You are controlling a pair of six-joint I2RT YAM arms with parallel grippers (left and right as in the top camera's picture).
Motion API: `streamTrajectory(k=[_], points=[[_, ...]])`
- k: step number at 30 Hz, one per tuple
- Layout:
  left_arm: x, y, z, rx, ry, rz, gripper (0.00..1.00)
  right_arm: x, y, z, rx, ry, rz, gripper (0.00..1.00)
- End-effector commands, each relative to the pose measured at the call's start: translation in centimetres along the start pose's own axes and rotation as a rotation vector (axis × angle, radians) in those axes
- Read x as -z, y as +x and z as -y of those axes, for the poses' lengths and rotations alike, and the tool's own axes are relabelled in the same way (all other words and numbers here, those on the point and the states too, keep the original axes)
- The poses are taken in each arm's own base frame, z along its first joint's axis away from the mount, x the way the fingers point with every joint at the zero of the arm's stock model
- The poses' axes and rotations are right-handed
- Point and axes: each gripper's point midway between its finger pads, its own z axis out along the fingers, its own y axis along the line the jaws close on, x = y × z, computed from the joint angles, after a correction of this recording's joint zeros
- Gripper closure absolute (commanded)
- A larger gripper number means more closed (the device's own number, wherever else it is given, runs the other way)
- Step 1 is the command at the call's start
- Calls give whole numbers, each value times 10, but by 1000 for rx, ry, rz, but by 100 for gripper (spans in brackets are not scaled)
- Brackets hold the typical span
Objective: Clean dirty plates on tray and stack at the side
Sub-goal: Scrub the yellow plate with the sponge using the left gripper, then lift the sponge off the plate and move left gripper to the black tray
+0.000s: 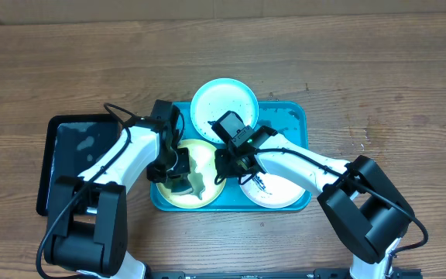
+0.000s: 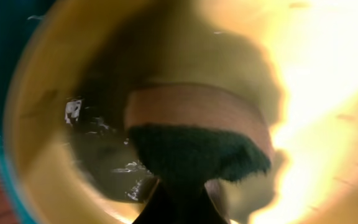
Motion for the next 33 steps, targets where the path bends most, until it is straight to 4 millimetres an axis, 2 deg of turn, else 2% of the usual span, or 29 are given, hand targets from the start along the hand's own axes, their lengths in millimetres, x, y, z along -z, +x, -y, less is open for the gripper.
streamTrajectory(k=[1,4,8,11,15,20,22,25,28,33], points=[[1,-13,-46,70,-270,95,96,-2,2,6,8,22,-3,96],[15,-25,-76,146,-452,195,96,-2,2,7,8,23,-3,96],[29,-37,-86,152,-528,255,96,-2,3,7,8,25,-7,96],[44,-46,-82,165,-520,279,96,-1,2,6,9,23,-4,96],[79,-57,-73,227,-491,316,96,7,-4,-3,21,-2,15,96],[120,-75,-53,234,-300,340,96,25,-16,-20,69,-39,63,96],[131,-79,-52,250,-217,345,96,31,-20,-25,88,-46,74,96],[141,-82,-63,317,-96,339,96,39,-28,-27,144,-29,97,96],[141,-79,-80,384,12,295,96,51,-40,-16,144,71,143,96],[137,-66,-122,507,76,231,96,90,-65,-5,209,235,218,96]])
